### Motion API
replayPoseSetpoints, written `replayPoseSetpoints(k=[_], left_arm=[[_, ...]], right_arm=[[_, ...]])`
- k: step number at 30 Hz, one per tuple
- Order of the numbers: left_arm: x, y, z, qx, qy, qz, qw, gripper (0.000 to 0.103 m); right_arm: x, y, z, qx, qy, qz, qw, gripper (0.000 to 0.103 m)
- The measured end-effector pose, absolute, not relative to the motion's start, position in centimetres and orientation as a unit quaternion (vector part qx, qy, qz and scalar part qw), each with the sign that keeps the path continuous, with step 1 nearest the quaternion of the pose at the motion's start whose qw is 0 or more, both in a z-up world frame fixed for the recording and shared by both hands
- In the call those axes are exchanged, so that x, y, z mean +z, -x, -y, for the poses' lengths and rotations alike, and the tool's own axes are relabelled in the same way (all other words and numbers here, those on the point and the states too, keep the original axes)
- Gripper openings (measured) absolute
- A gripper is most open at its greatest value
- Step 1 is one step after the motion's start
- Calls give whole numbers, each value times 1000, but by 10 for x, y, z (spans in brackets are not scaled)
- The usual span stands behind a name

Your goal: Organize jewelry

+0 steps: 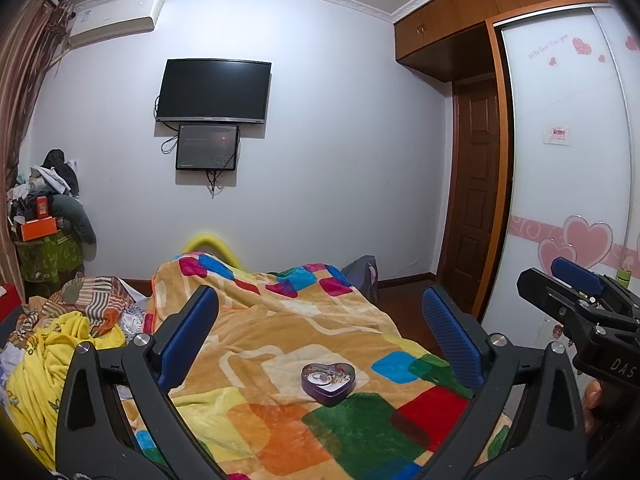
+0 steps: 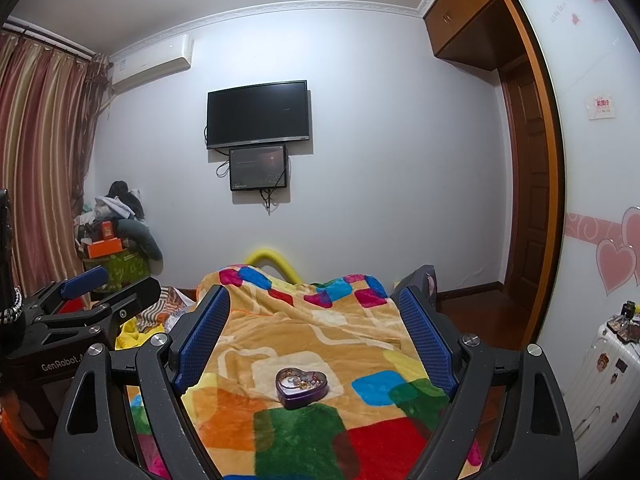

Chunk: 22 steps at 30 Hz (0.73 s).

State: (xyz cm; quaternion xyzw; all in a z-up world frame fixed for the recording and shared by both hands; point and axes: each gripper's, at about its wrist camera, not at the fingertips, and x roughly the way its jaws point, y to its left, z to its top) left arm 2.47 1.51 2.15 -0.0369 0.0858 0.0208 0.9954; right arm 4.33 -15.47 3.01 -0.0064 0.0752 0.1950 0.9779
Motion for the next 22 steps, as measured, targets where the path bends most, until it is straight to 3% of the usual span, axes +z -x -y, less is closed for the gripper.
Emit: replayPoseSetpoints(k=[22], left_arm=[[19, -31, -17, 6, 50, -102, 993, 102]], right_arm=[[29, -47, 158, 193, 3, -82, 978, 84]])
